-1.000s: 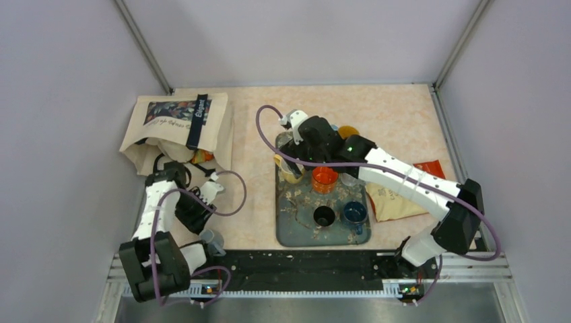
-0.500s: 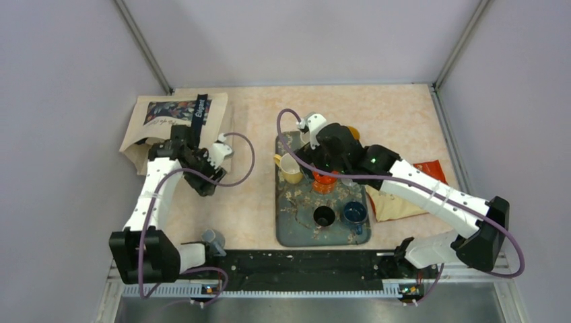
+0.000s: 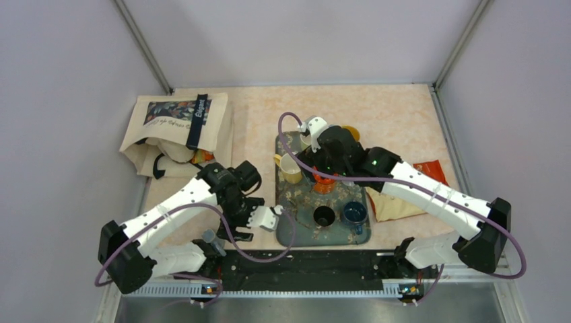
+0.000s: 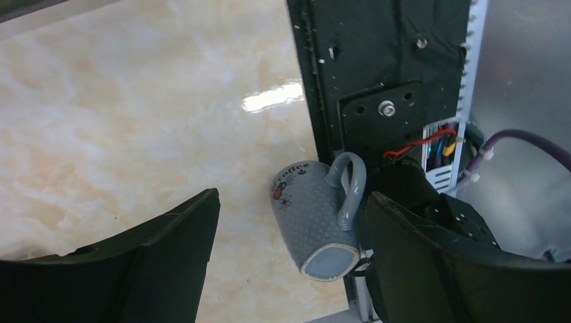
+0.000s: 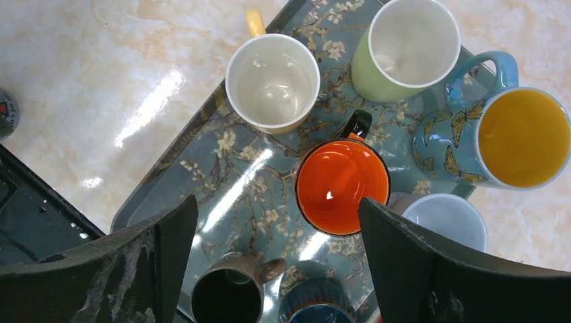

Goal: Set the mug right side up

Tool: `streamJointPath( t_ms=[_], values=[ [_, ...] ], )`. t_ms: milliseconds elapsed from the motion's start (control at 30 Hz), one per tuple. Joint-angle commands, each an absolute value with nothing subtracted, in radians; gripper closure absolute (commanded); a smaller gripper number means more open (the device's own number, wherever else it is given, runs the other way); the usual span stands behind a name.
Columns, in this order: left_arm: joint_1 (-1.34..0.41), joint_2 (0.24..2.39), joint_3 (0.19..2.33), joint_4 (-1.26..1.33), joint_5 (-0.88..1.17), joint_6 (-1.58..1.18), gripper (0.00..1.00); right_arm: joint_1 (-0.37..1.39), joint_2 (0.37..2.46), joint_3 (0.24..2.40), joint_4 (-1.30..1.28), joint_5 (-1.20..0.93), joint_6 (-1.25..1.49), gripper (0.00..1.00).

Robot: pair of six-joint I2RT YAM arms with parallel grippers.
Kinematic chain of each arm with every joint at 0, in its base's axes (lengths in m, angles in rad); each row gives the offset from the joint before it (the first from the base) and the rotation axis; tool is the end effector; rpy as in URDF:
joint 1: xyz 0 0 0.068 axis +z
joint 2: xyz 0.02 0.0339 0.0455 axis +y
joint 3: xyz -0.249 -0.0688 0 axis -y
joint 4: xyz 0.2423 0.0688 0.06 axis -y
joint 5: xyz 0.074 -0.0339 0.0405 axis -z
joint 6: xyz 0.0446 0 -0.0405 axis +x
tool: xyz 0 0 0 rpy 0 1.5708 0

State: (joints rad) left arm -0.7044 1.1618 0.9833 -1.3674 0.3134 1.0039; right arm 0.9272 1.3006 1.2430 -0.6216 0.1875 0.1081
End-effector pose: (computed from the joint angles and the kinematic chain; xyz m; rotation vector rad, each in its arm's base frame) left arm 0.1229 -0.1225 0.2416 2.2922 1.9889 -0.4685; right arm 0.1810 0.2274 0.3254 -0.8057 2.1107 0.3493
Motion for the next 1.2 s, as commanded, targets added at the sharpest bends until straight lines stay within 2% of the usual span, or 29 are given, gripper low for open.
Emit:
streamJointPath(
  t_ms=[0, 467, 700, 933, 1033, 1167],
  values=[
    [-0.821, 1.137, 0.916, -1.443, 0.263, 1.084, 0.15, 0.925, 1.3, 1.239, -0.604, 0.178, 0.121, 0.11],
    [-1.001, 1.178, 0.755, -1.361, 0.181, 1.057, 0.14, 0.925, 1.334, 1.215, -0.614, 0.178, 0.121, 0.11],
    [-1.004, 1.142, 0.652, -1.195, -0.066, 1.053, 0.18, 0.924, 1.352, 1.228, -0.622, 0.167, 0.121, 0.11],
    [-0.993, 1.154, 0.649, -1.028, -0.262, 0.956, 0.24, 0.925, 1.365, 1.245, -0.625, 0.153, 0.121, 0.11],
    [-0.944, 1.2, 0.683, -1.019, -0.242, 0.91, 0.26, 0.924, 1.361, 1.244, -0.629, 0.153, 0.123, 0.11],
    [-0.817, 1.329, 0.78, -1.169, -0.095, 0.834, 0.27, 0.924, 1.343, 1.235, -0.641, 0.17, 0.123, 0.11]
  ],
)
